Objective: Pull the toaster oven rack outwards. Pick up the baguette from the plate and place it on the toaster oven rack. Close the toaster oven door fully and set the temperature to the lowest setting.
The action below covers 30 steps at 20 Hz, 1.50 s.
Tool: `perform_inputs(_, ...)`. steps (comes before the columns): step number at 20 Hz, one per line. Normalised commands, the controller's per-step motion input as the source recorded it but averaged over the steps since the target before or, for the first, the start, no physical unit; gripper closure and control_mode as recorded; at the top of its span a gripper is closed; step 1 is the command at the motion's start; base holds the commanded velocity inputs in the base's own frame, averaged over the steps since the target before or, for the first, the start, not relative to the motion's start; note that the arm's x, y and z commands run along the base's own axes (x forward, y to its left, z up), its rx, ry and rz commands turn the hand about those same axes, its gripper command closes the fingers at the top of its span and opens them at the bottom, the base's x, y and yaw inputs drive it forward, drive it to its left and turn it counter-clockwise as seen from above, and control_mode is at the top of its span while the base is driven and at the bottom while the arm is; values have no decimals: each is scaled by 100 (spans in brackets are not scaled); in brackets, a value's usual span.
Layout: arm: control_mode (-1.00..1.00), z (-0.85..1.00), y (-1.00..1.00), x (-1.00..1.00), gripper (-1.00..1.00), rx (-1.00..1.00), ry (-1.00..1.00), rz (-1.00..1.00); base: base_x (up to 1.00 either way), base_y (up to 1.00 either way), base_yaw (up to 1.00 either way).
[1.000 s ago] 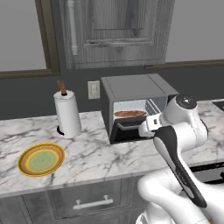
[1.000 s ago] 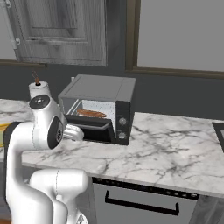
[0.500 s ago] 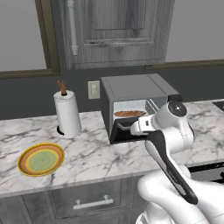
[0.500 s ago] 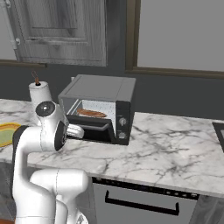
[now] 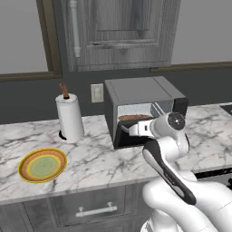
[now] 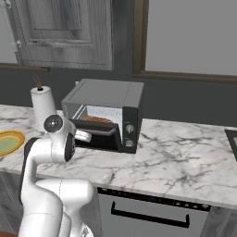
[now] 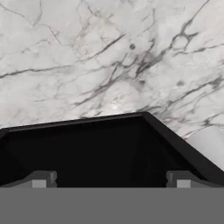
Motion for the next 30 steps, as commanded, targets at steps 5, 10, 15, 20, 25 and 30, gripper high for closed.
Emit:
perform_inputs(5, -100, -20, 8, 64, -100, 5, -15, 0, 0, 0, 0)
perform_inputs(10, -100, -20, 8, 66, -100, 4, -15, 0, 0, 0, 0)
perform_inputs(15, -100, -5, 7, 63, -100, 1, -11, 0, 0, 0, 0)
perform_inputs(20, -100, 7, 0, 56, -100, 0, -3, 0, 0, 0, 0)
perform_inputs(25, -100, 40, 0, 53, -100, -2, 0, 1, 0, 0, 0)
perform_inputs(30, -100, 76, 0, 40, -100, -9, 1, 0, 0, 0, 0)
